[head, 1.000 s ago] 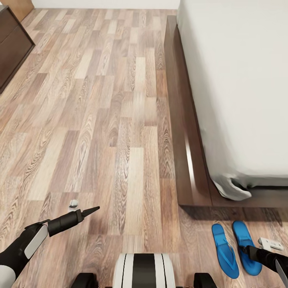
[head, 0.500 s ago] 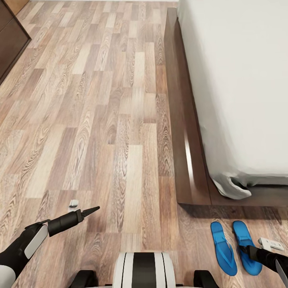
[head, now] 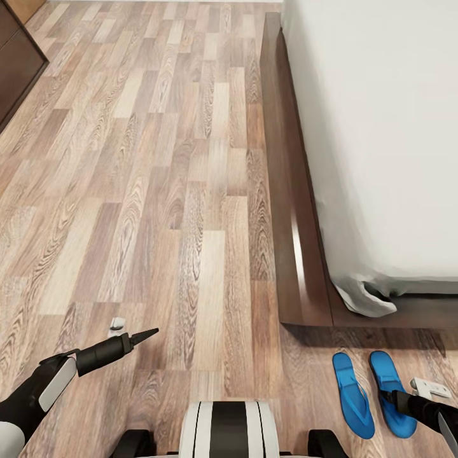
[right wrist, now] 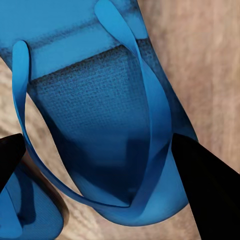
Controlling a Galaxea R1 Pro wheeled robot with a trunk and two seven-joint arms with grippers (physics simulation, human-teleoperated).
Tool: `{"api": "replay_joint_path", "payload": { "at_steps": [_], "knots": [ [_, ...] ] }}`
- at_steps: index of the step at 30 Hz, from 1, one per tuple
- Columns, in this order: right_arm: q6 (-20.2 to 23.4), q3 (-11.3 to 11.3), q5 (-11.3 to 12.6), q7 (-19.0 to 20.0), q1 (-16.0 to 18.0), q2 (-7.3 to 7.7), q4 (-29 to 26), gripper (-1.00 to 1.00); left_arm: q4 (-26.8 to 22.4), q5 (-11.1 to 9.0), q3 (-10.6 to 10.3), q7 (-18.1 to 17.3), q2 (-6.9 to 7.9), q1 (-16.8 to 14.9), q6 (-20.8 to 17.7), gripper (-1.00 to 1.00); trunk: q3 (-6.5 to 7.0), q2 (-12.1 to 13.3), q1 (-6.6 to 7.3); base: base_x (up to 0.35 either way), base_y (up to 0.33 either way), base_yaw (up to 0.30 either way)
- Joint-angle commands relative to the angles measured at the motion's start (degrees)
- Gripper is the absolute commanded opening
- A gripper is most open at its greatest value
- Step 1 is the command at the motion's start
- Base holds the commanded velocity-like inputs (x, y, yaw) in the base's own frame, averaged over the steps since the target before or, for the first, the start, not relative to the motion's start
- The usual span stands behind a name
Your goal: In the bedroom, move the book from the bed onto either nightstand, and place the two sandals side by side next to the bed.
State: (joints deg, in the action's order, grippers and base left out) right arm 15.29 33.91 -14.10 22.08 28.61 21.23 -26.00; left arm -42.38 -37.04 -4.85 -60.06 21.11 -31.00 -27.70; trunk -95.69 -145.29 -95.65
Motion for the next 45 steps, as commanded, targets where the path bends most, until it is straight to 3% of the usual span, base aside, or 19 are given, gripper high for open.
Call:
{"api": "replay_joint_path", "payload": {
  "at_steps": [1,7,37,39,42,45],
  "knots": [
    [0.3,0.5,-0.6,0.5,0.0,-0.05,-0.1,-1.0,0.0,-0.6,-0.2,0.0,0.07,0.0,-0.5,1.0,-0.25,0.0,-0.02,0.0,0.0,0.0],
    [0.3,0.5,-0.6,0.5,0.0,-0.05,-0.1,-1.0,0.0,-0.6,-0.2,0.0,0.07,0.0,-0.5,1.0,-1.58,-0.1,-0.17,0.0,0.0,0.0],
    [0.2,0.5,-0.6,0.5,0.0,-0.05,-0.1,-1.0,0.0,-0.6,-0.2,0.0,0.07,0.0,-0.5,1.0,-2.02,-0.1,-0.22,0.0,0.0,0.0],
    [-1.5,0.4,-0.6,0.6,0.0,-0.05,-0.3,-1.0,0.0,-0.6,-0.2,0.0,0.07,0.0,-0.6,1.0,-2.02,-0.1,-0.22,0.0,0.0,0.0],
    [-8.7,0.3,-0.5,0.8,0.0,-0.06,-0.1,-1.0,0.0,-0.6,-0.2,0.0,0.07,0.0,-0.5,1.0,-2.02,-0.1,-0.22,0.0,0.0,0.0],
    [-11.6,0.3,-0.5,0.7,0.0,-0.05,0.0,-1.0,0.0,-0.6,-0.2,0.0,0.07,0.0,-0.5,1.0,-2.02,-0.1,-0.22,0.0,0.0,0.0]
  ]
}}
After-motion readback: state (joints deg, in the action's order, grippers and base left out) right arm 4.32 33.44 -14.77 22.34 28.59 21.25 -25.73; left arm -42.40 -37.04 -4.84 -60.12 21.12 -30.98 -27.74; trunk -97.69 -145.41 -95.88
